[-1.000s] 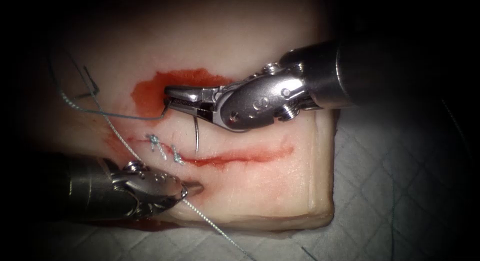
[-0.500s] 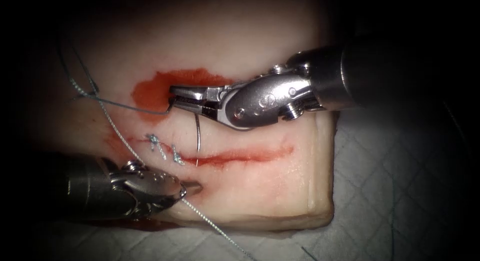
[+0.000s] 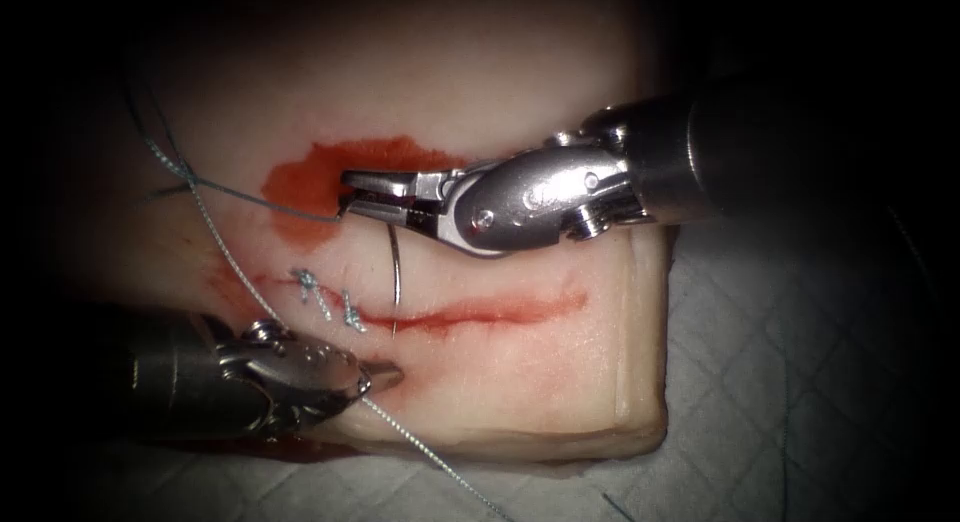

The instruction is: Wound Closure

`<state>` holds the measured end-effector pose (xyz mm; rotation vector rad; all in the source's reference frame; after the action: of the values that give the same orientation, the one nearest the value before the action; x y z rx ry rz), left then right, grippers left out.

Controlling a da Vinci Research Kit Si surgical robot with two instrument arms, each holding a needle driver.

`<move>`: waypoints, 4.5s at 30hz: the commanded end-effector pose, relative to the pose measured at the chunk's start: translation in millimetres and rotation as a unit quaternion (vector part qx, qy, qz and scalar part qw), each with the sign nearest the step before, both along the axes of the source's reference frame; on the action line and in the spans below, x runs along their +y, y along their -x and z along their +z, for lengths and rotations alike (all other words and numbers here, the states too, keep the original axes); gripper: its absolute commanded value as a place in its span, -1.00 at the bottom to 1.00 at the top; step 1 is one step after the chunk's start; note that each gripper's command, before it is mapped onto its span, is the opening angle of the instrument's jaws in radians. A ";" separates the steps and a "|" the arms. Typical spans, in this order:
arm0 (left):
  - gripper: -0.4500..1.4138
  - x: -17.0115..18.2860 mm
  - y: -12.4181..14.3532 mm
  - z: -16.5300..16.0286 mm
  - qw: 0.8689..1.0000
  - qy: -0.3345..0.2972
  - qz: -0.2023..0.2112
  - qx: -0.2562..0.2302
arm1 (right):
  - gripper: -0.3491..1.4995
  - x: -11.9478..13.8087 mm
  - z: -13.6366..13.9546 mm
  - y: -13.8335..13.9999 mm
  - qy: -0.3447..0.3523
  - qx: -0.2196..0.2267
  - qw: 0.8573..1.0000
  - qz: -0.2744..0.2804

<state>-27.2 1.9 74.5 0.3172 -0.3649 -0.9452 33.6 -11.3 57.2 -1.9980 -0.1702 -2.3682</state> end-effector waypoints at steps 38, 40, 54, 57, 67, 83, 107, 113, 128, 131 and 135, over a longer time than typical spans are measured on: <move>0.28 5.1 -2.0 -3.3 0.752 0.289 0.518 -0.287 | -1.00 -2.1 8.4 3.4 -0.481 0.167 0.849 0.140; 0.30 5.5 -2.1 -3.1 0.745 0.295 0.525 -0.287 | -1.00 -2.4 8.4 3.4 -0.493 0.169 0.842 0.138; 0.05 5.7 -0.8 -2.4 0.712 0.339 0.538 -0.299 | -1.00 -3.3 8.0 2.8 -0.519 0.175 0.825 0.138; -0.06 5.6 -0.6 -2.2 0.706 0.354 0.529 -0.309 | -1.00 -3.3 8.0 2.8 -0.519 0.175 0.825 0.138; -1.00 5.2 -0.5 -1.9 0.711 0.348 0.514 -0.332 | -1.00 -3.5 7.9 2.8 -0.524 0.176 0.822 0.138; -1.00 3.4 0.0 -1.2 0.818 0.200 0.291 -0.455 | 0.84 -4.7 4.9 0.7 -0.241 0.105 0.932 0.252; -1.00 13.1 -6.0 -15.2 0.736 -0.128 -0.265 -0.609 | 0.92 -2.2 2.3 2.2 -0.208 0.089 0.943 0.246; -1.00 16.7 -10.3 -20.6 0.706 -0.076 -0.286 -0.644 | 0.92 -1.2 1.4 2.9 -0.211 0.093 0.941 0.248; -1.00 20.3 -14.7 -30.0 0.695 0.275 -0.135 -0.650 | 0.88 0.1 -0.8 4.2 -0.249 0.109 0.915 0.298; -1.00 18.0 -11.4 -28.5 0.721 0.336 -0.033 -0.605 | 0.70 -0.2 -2.3 4.6 -0.347 0.143 0.856 0.355; -1.00 14.3 -6.7 -24.6 0.741 0.371 0.100 -0.550 | 0.64 0.0 -3.9 5.7 -0.408 0.167 0.820 0.366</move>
<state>-21.2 15.0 51.0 0.1086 -1.6843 -0.1416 26.6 -11.3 53.4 -1.4716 0.0946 -1.2449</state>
